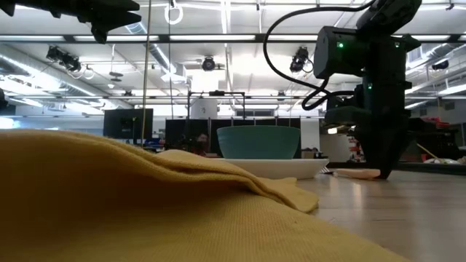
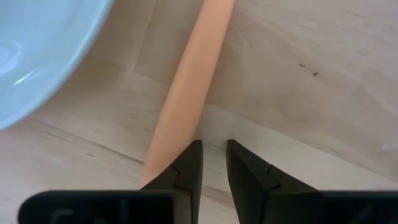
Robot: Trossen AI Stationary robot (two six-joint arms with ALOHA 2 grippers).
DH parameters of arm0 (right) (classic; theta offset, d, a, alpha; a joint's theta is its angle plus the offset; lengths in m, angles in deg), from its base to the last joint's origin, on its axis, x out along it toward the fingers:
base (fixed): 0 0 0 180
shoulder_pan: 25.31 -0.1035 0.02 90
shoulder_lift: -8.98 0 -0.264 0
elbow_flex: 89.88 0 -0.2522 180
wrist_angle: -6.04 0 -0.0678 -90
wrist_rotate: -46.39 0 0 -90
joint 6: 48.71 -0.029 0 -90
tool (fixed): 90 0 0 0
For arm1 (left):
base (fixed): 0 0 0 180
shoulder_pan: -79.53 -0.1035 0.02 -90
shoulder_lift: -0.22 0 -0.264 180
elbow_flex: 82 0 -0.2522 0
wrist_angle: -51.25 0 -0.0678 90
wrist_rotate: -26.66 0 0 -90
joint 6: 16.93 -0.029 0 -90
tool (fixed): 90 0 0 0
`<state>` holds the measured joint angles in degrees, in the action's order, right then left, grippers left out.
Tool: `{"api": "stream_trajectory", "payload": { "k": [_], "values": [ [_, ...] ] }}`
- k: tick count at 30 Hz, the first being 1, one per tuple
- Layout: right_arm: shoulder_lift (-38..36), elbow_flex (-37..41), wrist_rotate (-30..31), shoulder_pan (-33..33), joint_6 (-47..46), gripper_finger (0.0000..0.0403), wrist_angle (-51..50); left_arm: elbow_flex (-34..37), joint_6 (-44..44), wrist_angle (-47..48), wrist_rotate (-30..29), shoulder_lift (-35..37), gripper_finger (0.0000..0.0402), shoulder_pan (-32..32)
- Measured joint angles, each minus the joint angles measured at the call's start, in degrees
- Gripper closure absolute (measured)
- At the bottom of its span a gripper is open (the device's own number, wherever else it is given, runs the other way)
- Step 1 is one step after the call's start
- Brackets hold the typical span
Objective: Set table place
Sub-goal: Place the silver fork to the right of the white plate
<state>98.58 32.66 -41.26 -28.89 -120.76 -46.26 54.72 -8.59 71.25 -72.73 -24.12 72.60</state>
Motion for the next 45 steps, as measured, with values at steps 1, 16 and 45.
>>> {"api": "stream_trajectory", "payload": {
  "k": [1,16,45],
  "values": [
    [0.0,-0.01,0.0,0.0,0.0,0.0325,-0.01,0.0,0.0,-0.02,0.0,0.0,0.0252,0.0],
    [0.11,-1.95,-0.18,-0.02,0.24,0.0325,-0.5,0.0,0.0,-0.02,0.0,-0.02,0.026,0.01],
    [-11.18,-1.92,-2.84,-6.39,-0.32,0.0325,-4.64,0.0,0.0,-0.02,0.0,0.0,0.0258,0.01]
  ]
}}
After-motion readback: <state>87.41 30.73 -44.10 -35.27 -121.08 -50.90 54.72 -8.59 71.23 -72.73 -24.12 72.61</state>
